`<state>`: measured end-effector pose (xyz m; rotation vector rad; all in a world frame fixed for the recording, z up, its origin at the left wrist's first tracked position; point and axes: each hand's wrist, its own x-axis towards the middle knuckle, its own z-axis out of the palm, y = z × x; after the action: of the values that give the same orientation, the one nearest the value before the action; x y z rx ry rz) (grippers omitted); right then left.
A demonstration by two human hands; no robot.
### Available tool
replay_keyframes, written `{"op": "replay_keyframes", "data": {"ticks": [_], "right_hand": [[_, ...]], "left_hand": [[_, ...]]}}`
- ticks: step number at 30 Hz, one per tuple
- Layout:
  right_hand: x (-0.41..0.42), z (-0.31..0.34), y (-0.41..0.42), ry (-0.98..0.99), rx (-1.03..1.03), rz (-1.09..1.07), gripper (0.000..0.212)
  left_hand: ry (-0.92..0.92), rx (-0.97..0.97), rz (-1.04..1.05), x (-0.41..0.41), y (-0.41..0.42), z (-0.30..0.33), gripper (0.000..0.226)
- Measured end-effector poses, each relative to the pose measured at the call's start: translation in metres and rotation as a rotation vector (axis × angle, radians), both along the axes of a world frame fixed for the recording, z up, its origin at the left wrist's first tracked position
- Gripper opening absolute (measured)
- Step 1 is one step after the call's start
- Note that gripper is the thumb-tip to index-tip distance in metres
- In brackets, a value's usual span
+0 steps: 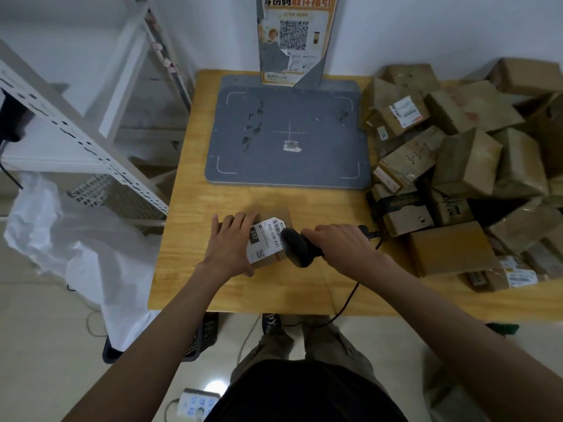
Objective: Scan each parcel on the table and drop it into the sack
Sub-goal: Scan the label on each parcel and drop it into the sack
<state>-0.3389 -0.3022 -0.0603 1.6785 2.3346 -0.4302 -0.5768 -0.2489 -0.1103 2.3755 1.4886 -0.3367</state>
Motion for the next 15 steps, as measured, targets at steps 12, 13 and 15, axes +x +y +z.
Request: {"op": "replay_keyframes", "data": {"ticks": [12, 13, 15], "right_hand": [[0.038, -0.014, -0.051, 0.647, -0.119, -0.786, 0.033], [0.039, -0.018, -0.06, 0.783, -0.122, -0.907, 0.027], [0.042, -0.023, -0.077, 1.002, -0.095, -1.101, 0.021]], "left_hand": [[-0.126, -0.106, 0.144, 0.062, -0.028, 0.008, 0.137], [-0.162, -0.137, 0.188, 0.073, -0.033, 0.01, 0.137], [-0.238, -0.2, 0.29, 0.096, -0.047, 0.012, 0.137]]}}
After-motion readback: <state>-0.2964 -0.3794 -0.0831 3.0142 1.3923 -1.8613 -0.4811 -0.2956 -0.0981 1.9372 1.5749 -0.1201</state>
